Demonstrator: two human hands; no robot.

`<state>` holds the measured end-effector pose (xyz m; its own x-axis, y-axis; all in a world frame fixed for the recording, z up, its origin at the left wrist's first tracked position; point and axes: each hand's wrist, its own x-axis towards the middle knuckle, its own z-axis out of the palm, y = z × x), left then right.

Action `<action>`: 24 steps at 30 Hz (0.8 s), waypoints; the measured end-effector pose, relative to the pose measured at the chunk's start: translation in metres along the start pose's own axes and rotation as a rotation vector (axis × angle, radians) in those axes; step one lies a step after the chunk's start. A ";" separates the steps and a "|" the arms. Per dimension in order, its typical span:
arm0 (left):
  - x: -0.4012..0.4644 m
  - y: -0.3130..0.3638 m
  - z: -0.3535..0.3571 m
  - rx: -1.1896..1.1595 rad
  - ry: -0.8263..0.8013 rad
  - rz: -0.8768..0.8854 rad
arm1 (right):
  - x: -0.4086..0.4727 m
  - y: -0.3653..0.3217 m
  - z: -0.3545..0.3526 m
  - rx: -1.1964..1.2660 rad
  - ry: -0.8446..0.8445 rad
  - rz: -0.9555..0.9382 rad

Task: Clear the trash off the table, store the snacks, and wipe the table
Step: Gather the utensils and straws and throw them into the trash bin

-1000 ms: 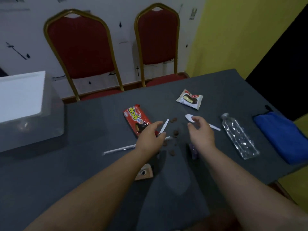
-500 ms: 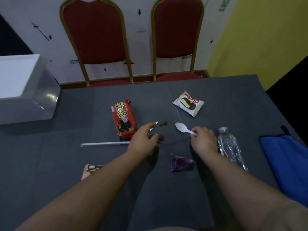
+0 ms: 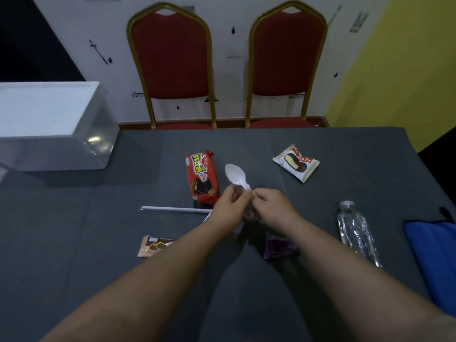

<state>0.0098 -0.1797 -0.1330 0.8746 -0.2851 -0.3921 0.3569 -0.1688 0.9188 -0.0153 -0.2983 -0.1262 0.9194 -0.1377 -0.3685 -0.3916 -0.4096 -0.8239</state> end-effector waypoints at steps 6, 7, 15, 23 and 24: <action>0.009 0.005 -0.019 -0.447 0.171 -0.121 | -0.005 -0.018 0.033 0.057 -0.267 0.074; 0.010 0.004 -0.026 -0.525 0.224 -0.135 | -0.002 -0.016 0.036 0.008 -0.285 0.084; -0.001 -0.019 -0.082 -0.499 0.279 -0.274 | 0.043 0.014 0.033 -0.838 0.020 -0.256; -0.009 -0.033 -0.096 -0.489 0.244 -0.340 | 0.052 0.024 0.036 -1.046 0.070 -0.266; -0.008 -0.034 -0.097 -0.492 0.242 -0.341 | 0.051 0.024 0.036 -1.074 0.058 -0.258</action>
<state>0.0221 -0.0804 -0.1563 0.7140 -0.0613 -0.6974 0.6865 0.2567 0.6803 0.0208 -0.2822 -0.1804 0.9802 0.0342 -0.1953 0.0227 -0.9979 -0.0607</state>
